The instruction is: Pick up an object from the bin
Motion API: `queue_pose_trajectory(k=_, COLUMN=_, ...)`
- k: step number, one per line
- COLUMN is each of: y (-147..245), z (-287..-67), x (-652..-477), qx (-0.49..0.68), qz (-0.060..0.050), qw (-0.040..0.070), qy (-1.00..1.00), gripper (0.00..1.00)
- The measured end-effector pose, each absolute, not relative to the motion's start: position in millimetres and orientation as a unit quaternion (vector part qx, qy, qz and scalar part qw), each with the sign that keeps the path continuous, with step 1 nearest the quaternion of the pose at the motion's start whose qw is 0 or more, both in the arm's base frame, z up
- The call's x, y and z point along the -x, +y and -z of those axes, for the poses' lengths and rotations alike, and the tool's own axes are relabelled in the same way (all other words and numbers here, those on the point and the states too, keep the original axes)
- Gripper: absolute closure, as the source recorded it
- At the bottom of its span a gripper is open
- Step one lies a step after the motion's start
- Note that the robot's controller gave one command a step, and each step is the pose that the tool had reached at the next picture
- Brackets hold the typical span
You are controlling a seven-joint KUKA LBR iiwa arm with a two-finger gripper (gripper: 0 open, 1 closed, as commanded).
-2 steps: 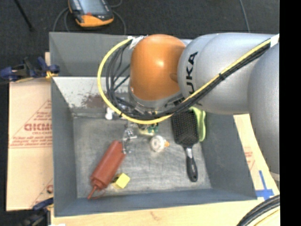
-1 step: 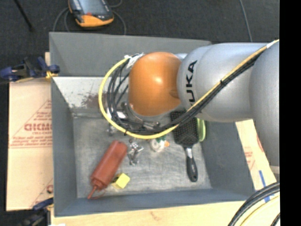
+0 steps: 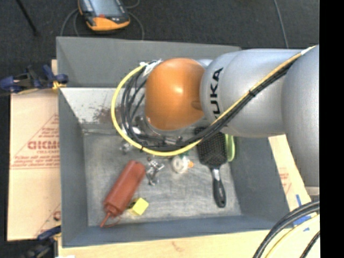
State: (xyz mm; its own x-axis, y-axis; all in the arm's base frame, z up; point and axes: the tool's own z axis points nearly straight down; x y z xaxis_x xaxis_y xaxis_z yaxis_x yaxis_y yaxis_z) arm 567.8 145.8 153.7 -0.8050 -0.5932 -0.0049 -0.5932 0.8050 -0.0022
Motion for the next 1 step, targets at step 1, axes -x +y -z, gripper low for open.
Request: queue_pose_trajectory(k=1, y=152.0, z=-105.5, x=-564.4, qx=0.469, qz=0.001, qw=0.002, qy=0.883, gripper=0.0)
